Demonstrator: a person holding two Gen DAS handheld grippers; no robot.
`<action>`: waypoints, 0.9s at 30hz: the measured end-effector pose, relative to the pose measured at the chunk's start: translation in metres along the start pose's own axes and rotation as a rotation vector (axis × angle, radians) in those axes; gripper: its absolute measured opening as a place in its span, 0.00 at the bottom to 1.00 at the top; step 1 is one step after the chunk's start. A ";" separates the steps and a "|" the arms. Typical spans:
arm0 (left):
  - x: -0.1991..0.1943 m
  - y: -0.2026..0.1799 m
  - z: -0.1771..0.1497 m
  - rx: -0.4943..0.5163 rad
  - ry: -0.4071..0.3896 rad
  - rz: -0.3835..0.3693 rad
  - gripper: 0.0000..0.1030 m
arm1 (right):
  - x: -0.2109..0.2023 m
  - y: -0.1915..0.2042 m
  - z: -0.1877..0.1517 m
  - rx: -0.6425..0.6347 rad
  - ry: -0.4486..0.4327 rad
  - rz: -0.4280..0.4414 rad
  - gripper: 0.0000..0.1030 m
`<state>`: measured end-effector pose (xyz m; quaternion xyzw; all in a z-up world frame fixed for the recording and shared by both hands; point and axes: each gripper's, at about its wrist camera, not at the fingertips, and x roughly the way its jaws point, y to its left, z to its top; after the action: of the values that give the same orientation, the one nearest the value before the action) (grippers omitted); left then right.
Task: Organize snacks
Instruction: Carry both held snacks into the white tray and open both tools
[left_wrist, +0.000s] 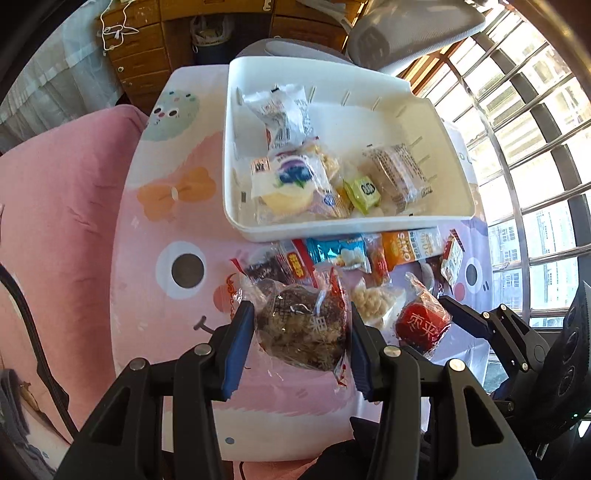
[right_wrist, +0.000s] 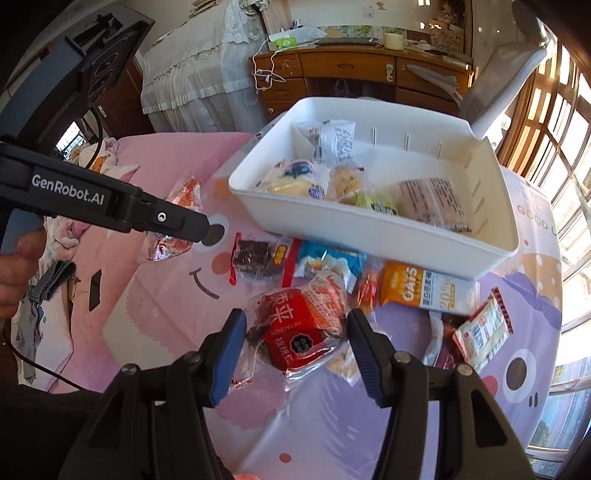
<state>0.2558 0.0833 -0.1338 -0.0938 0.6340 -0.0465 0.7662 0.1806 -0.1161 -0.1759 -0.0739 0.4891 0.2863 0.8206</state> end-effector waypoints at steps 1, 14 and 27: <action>-0.005 0.004 0.005 0.006 -0.008 -0.001 0.45 | -0.002 0.001 0.007 0.002 -0.014 -0.002 0.55; -0.027 0.011 0.082 0.109 -0.114 -0.050 0.45 | -0.010 -0.009 0.078 0.099 -0.163 -0.102 0.56; -0.003 0.018 0.130 0.148 -0.156 -0.137 0.45 | -0.004 -0.037 0.117 0.270 -0.256 -0.230 0.56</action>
<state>0.3814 0.1129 -0.1110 -0.0832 0.5595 -0.1378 0.8130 0.2881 -0.1009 -0.1181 0.0184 0.4032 0.1297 0.9057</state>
